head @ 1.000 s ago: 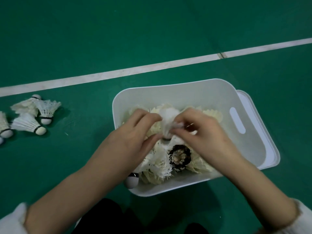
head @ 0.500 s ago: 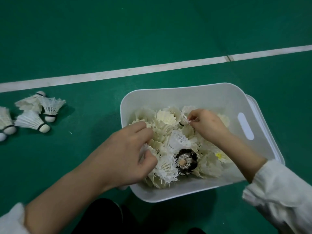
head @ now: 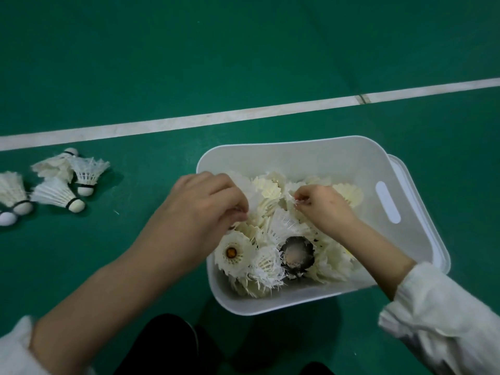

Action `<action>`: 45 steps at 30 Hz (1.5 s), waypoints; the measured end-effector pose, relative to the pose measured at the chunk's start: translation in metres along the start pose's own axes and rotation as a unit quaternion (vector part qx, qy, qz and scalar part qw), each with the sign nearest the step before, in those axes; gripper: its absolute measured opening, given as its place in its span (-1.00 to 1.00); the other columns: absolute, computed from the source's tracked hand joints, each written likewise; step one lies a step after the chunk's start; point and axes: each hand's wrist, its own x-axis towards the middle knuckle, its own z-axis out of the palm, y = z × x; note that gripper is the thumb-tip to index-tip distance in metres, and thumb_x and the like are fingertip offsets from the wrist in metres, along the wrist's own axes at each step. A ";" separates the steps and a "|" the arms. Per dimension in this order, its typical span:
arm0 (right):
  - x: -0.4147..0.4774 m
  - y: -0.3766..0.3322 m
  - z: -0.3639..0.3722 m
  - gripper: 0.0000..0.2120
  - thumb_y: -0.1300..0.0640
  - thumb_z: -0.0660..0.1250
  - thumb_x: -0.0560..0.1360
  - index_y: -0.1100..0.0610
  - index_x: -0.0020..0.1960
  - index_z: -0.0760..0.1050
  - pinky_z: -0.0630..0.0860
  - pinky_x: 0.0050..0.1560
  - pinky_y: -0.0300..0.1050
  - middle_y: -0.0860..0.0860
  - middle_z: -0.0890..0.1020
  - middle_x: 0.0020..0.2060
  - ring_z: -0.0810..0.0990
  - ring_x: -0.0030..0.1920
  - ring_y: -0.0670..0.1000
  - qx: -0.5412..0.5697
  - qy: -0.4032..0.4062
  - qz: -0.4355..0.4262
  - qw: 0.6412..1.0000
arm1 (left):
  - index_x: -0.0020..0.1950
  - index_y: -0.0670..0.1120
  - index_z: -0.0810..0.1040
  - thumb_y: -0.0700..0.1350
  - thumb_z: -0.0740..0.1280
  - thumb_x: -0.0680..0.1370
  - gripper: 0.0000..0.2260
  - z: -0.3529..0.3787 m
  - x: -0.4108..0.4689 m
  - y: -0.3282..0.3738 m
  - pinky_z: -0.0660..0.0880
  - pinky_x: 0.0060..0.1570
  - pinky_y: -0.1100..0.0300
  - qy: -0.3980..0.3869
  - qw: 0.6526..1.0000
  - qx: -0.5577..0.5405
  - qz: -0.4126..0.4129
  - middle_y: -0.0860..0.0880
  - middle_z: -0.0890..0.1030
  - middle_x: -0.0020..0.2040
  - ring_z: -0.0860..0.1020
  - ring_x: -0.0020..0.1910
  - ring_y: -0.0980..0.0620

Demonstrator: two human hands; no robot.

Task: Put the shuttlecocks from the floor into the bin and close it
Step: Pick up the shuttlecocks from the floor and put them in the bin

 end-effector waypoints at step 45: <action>-0.011 -0.242 0.019 -0.81 0.05 0.21 0.52 0.05 0.07 0.51 0.43 0.08 -0.08 0.01 0.51 0.00 0.55 0.01 0.04 0.023 -0.034 -0.336 0.941 | 0.37 -0.20 0.24 -0.14 0.29 0.52 -0.54 -0.024 -0.122 -0.226 0.41 -0.04 -0.07 0.057 0.880 0.102 -0.460 -0.23 0.27 0.32 0.48 0.06 -0.31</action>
